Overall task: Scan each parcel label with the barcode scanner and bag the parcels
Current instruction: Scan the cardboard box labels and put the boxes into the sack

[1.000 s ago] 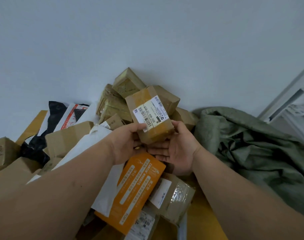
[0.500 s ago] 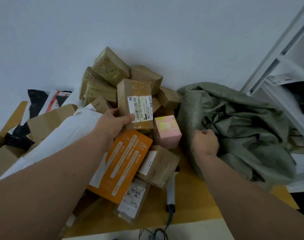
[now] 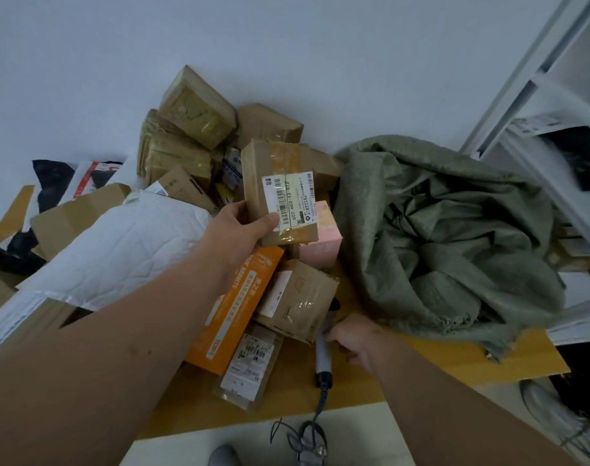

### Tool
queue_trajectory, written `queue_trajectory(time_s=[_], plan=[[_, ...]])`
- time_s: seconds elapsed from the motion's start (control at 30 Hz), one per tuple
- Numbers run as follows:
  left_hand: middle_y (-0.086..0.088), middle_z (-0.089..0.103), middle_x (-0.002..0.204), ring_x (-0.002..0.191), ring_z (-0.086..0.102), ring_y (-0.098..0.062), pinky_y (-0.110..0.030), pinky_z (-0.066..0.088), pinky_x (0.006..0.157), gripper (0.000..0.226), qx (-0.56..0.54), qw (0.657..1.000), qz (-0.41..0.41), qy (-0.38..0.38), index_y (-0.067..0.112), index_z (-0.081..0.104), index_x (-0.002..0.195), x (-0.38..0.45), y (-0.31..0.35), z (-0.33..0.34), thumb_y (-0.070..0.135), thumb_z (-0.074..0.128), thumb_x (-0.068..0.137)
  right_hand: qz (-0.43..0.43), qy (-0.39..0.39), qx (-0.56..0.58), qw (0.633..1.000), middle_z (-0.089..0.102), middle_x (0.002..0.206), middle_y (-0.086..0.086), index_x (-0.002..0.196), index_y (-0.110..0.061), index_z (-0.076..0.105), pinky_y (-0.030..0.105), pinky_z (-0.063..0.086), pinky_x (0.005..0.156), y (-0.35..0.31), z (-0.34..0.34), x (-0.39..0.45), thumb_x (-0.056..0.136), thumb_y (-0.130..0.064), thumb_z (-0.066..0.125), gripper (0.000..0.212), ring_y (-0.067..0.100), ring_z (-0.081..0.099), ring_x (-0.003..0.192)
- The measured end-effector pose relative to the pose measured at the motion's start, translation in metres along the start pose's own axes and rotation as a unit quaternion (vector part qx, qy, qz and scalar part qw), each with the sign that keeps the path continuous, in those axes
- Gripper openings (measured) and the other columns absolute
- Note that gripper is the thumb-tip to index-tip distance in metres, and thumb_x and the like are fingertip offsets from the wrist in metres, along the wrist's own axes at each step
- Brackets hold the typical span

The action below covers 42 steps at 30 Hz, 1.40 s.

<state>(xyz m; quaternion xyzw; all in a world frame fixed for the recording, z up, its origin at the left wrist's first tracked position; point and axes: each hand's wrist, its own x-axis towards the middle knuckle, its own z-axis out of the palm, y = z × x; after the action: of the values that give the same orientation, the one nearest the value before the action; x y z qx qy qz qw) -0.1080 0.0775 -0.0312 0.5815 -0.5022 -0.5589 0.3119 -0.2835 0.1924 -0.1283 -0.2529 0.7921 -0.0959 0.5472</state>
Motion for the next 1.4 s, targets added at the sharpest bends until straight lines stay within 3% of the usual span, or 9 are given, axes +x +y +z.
queue_trajectory(time_s=[0.17,0.4,0.53,0.63,0.77,0.83,0.97,1.2,1.4], plan=[[0.006,0.066,0.12,0.101,0.067,-0.014,-0.038,0.056,0.09,0.068,0.017,1.0,0.0,-0.003,0.022,0.045,0.141,0.002,-0.009,0.004,0.035,0.076,0.082,-0.03,-0.002,0.028,0.999,0.064,0.125,0.014,0.116,-0.008,0.061,0.044,0.046,0.106,-0.002,0.019,0.011,0.097,-0.013,0.062,0.02,0.028,0.058,0.118],[0.005,0.067,0.12,0.103,0.067,-0.016,-0.041,0.056,0.091,0.073,0.037,0.999,-0.016,-0.022,0.025,0.044,0.143,0.008,-0.014,0.001,0.035,0.078,0.079,0.0,0.022,0.128,0.992,0.062,0.108,0.015,0.108,-0.009,0.057,0.05,0.051,0.098,0.014,0.003,0.016,0.09,-0.005,0.066,0.021,0.032,0.06,0.104],[0.005,0.068,0.118,0.103,0.067,-0.016,-0.042,0.055,0.092,0.069,0.028,0.999,-0.022,-0.026,0.026,0.045,0.141,0.006,-0.009,0.007,0.03,0.078,0.08,-0.021,0.061,0.171,0.983,0.057,0.11,0.017,0.135,-0.008,0.045,0.05,0.055,0.092,0.016,-0.023,0.004,0.086,-0.003,0.06,0.051,0.034,0.061,0.1],[0.007,0.069,0.117,0.107,0.066,-0.017,-0.046,0.053,0.095,0.069,0.039,0.998,-0.016,-0.037,0.028,0.046,0.14,0.003,-0.003,0.012,0.032,0.078,0.079,-0.053,0.076,0.203,0.975,0.056,0.117,0.019,0.143,-0.009,0.041,0.046,0.056,0.083,0.01,-0.039,-0.012,0.09,-0.001,0.057,0.056,0.032,0.06,0.096],[0.005,0.07,0.114,0.104,0.067,-0.018,-0.045,0.053,0.095,0.064,0.013,0.999,-0.017,-0.038,0.024,0.047,0.14,-0.004,0.004,0.016,0.024,0.076,0.083,-0.125,0.099,0.24,0.958,0.055,0.091,0.014,0.126,-0.007,0.052,0.035,0.048,0.06,0.003,-0.053,-0.039,0.09,-0.002,0.056,0.037,0.027,0.056,0.078],[0.005,0.07,0.112,0.102,0.068,-0.017,-0.044,0.054,0.094,0.062,0.007,0.999,-0.016,-0.034,0.022,0.048,0.139,-0.008,0.005,0.015,0.021,0.075,0.084,-0.159,0.116,0.253,0.947,0.057,0.082,0.013,0.112,-0.011,0.055,0.036,0.049,0.061,-0.003,-0.057,-0.053,0.092,-0.007,0.058,0.021,0.024,0.057,0.07],[0.005,0.072,0.11,0.099,0.069,-0.017,-0.044,0.056,0.091,0.059,-0.012,0.999,-0.035,-0.031,0.022,0.049,0.139,-0.012,0.002,0.009,0.016,0.073,0.085,-0.232,0.142,0.284,0.919,0.059,0.074,0.008,0.103,-0.015,0.059,0.038,0.05,0.066,-0.016,-0.06,-0.078,0.095,-0.016,0.06,0.008,0.023,0.058,0.067],[-0.002,0.07,0.111,0.099,0.067,-0.02,-0.04,0.056,0.09,0.055,-0.047,0.997,-0.06,-0.025,0.017,0.049,0.139,-0.027,0.004,0.001,0.007,0.067,0.088,-0.303,0.109,0.285,0.903,0.062,0.072,0.006,0.093,-0.015,0.062,0.037,0.052,0.067,-0.027,-0.059,-0.111,0.093,-0.016,0.065,0.003,0.018,0.059,0.061],[-0.003,0.068,0.118,0.101,0.066,-0.02,-0.039,0.056,0.089,0.063,-0.044,0.998,-0.054,0.005,0.016,0.046,0.142,-0.028,0.003,-0.011,0.017,0.073,0.085,-0.34,0.081,0.26,0.9,0.062,0.071,-0.001,0.094,-0.016,0.062,0.018,0.048,0.051,-0.027,-0.055,-0.12,0.094,-0.008,0.064,0.008,0.005,0.06,0.054]])
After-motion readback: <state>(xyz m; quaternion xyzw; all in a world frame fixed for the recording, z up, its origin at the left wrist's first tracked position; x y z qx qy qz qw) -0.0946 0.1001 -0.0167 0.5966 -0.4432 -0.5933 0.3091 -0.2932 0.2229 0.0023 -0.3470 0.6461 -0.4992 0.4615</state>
